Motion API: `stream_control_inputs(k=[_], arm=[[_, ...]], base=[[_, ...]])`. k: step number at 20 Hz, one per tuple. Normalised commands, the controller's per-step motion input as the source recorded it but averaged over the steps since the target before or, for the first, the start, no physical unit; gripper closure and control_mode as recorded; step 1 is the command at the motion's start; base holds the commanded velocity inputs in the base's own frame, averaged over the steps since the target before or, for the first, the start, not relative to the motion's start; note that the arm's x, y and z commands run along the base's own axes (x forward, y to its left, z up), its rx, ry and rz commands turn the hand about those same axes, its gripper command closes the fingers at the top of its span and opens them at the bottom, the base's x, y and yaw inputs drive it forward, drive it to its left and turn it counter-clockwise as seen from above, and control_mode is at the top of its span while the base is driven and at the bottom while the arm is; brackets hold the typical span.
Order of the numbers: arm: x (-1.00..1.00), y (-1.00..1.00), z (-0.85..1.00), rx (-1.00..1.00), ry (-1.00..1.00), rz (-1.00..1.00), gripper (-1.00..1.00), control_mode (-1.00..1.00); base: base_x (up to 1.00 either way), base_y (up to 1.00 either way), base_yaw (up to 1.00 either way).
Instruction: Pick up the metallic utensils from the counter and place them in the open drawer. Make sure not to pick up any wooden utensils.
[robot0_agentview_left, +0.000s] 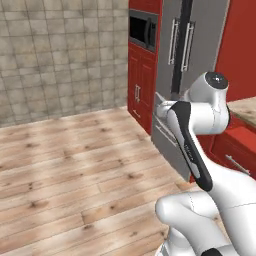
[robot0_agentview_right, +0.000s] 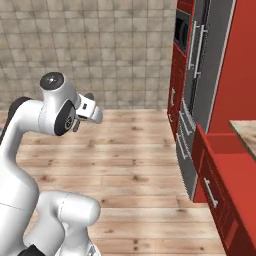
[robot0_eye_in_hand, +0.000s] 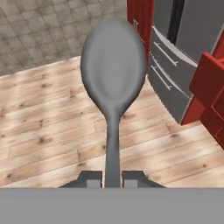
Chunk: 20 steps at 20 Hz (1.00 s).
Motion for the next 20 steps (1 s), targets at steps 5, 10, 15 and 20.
stream_control_inputs(k=[5,10,15,20], arm=[[0.00,0.00,0.00,0.00,0.00,0.00,1.00,1.00],[0.00,0.00,0.00,0.00,0.00,0.00,1.00,1.00],[0.00,0.00,0.00,0.00,0.00,0.00,1.00,1.00],[0.00,0.00,0.00,0.00,0.00,0.00,1.00,1.00]], base=[[-0.94,-0.63,0.66],[-1.00,-0.11,0.33],[-0.98,-0.31,0.08],[-0.65,-0.53,0.00]])
